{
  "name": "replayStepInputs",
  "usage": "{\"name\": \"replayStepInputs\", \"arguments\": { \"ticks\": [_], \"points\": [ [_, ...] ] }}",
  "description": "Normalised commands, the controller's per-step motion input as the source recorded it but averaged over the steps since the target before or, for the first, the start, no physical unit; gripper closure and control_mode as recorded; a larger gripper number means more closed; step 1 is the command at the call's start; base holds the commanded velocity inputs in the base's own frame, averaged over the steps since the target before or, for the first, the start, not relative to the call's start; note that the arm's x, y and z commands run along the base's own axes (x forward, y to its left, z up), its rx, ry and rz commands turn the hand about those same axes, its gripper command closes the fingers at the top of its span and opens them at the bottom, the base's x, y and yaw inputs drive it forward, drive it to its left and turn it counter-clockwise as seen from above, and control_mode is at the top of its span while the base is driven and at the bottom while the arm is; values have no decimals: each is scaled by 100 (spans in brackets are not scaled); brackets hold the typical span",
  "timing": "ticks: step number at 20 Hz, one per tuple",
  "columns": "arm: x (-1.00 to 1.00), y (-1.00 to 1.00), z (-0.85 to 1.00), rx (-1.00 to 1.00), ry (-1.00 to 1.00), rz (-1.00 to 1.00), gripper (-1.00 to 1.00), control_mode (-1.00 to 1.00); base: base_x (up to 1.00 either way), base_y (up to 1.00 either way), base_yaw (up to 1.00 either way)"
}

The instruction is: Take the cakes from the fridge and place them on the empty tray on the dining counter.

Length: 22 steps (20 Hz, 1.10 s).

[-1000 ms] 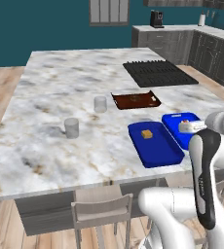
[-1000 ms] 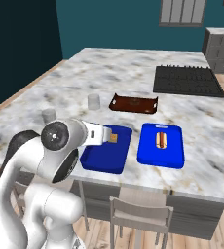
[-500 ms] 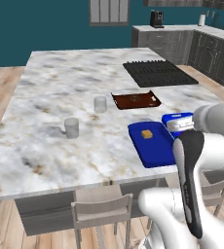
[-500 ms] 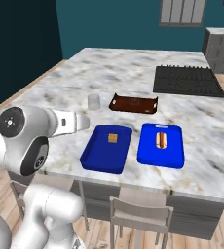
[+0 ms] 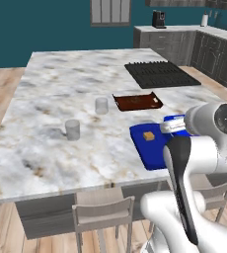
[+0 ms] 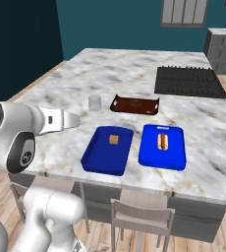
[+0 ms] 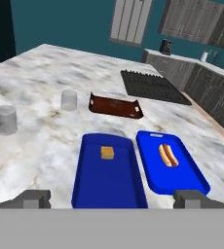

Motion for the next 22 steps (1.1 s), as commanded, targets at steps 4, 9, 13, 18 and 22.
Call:
{"name": "replayStepInputs", "arguments": {
  "ticks": [4, 9, 13, 18, 22],
  "points": [
    [0, 0, 0, 0, 0, 0, -100, 100, -49, -13, 5],
    [0, 0, 0, 0, 0, 0, -100, 100, -52, -7, 15],
    [0, 0, 0, 0, 0, 0, -100, 100, -98, -18, 17],
    [0, 0, 0, 0, 0, 0, -100, 100, -96, -78, 2],
    [0, 0, 0, 0, 0, 0, -100, 100, -42, -100, -21]
  ]
}}
